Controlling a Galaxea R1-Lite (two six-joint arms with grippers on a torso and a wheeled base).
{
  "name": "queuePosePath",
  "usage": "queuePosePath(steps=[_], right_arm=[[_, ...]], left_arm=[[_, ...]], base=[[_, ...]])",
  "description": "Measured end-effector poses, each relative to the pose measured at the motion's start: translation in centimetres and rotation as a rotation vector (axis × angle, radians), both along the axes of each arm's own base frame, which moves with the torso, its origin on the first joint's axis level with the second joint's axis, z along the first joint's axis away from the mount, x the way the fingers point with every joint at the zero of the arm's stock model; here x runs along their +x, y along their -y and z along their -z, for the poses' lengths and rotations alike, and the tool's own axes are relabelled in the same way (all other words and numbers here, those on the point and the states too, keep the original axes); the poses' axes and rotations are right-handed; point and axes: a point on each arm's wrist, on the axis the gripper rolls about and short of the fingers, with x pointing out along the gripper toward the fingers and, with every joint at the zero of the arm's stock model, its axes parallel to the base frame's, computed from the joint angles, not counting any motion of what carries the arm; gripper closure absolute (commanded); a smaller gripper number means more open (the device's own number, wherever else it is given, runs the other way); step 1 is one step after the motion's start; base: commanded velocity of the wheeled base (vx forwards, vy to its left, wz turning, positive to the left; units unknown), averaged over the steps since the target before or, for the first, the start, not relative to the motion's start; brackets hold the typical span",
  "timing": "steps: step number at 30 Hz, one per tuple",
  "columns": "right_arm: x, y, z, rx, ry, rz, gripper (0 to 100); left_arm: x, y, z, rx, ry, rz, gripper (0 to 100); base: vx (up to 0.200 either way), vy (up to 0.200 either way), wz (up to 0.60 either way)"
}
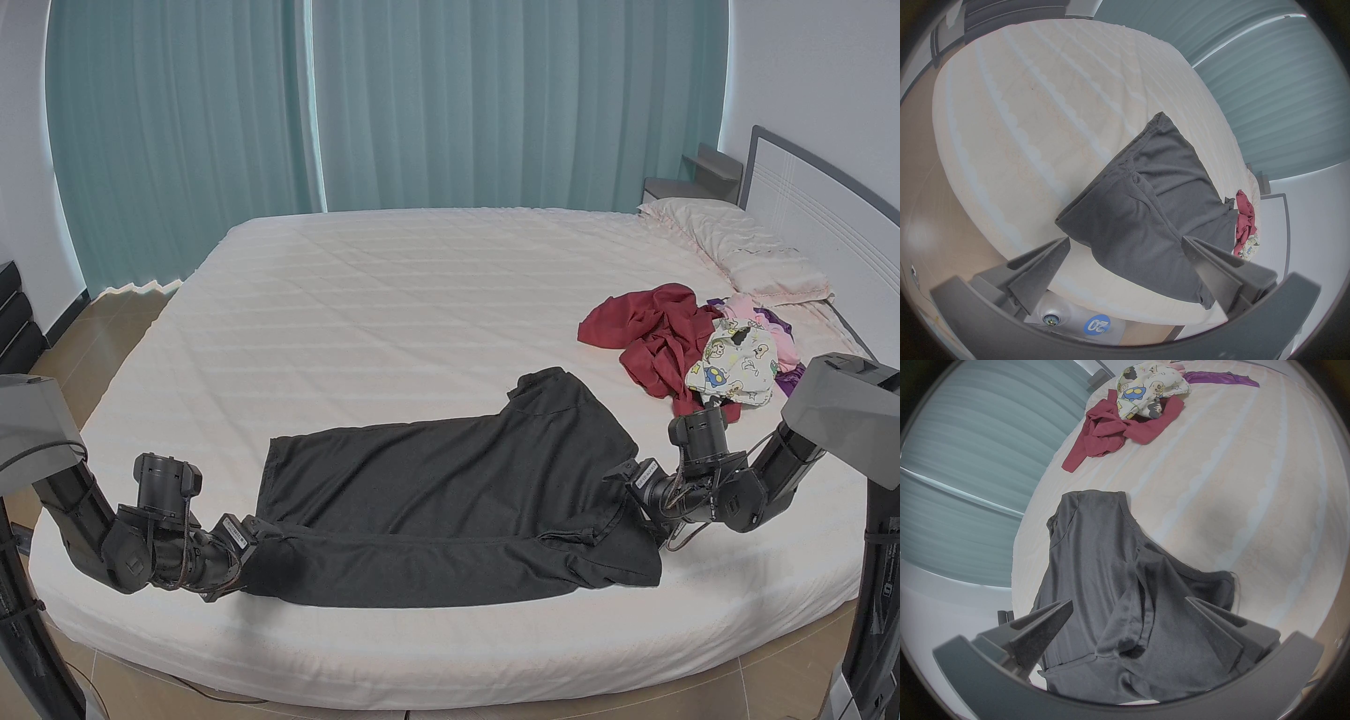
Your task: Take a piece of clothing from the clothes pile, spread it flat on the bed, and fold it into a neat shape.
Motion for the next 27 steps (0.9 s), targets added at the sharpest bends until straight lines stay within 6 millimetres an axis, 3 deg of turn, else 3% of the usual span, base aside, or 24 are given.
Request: queuePosePath(steps=[5,6,20,27], right_arm=[[0.9,-0.6,0.4,0.001,0.014,-0.006,0],[1.0,-0.7,0.5,0.001,0.014,-0.007,100],[0.9,-1.5,2.5,-0.135,-0.001,-0.007,100],[0.7,-1.3,1.9,-0.137,0.004,-0.003,100]], left_arm=[[0.1,0.4,0.3,-0.011,0.013,0.000,0],[0.2,0.4,0.3,-0.012,0.015,0.001,0],[0.1,0.5,0.7,-0.010,0.003,0.003,0],[0.1,0.5,0.7,-0.010,0.003,0.003,0]], base=[[0.000,0.000,0.00],[0.000,0.000,0.00],[0.000,0.000,0.00],[0.000,0.000,0.00]])
